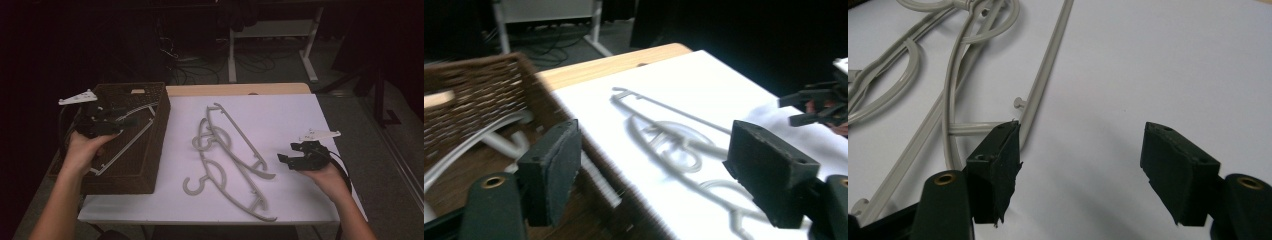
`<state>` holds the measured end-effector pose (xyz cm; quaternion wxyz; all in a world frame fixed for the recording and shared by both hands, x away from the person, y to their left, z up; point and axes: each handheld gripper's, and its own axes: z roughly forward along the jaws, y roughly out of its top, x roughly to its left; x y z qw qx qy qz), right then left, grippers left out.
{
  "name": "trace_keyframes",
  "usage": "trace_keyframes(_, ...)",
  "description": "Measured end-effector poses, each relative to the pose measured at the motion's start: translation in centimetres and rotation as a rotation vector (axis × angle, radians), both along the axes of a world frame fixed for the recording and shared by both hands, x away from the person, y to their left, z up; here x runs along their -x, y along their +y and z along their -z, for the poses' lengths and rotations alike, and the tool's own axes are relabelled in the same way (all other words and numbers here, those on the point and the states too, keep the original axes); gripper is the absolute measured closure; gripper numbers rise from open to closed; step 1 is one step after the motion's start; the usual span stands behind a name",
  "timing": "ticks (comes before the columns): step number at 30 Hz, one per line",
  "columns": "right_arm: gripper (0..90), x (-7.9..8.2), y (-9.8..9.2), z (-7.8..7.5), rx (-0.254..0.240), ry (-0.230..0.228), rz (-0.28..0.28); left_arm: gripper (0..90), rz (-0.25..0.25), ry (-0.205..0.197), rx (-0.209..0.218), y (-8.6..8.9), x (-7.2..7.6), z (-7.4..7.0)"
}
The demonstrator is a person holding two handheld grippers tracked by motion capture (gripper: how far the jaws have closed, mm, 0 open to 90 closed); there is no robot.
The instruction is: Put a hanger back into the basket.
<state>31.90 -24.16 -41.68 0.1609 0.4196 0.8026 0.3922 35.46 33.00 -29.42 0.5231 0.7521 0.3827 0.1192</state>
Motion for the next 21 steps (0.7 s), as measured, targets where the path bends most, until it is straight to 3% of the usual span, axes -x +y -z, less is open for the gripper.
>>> trace_keyframes(8,31.1,0.0,0.5,-0.1,0.007,0.002,-0.020,10.4,0.053,-0.040,0.020,-5.5,0.5,0.3)
trace_keyframes(15,33.1,-0.2,0.9,-0.1,0.001,0.005,-0.038,9.8,0.109,-0.091,0.022,-10.3,1.6,0.2)
trace_keyframes(17,34.7,-0.3,1.2,-0.2,0.004,0.010,-0.047,9.9,0.124,-0.095,0.031,-11.6,1.8,0.7)
trace_keyframes(21,38.6,-0.7,1.8,-0.5,0.013,0.009,-0.068,10.5,0.141,-0.088,0.005,-14.3,1.7,2.2)
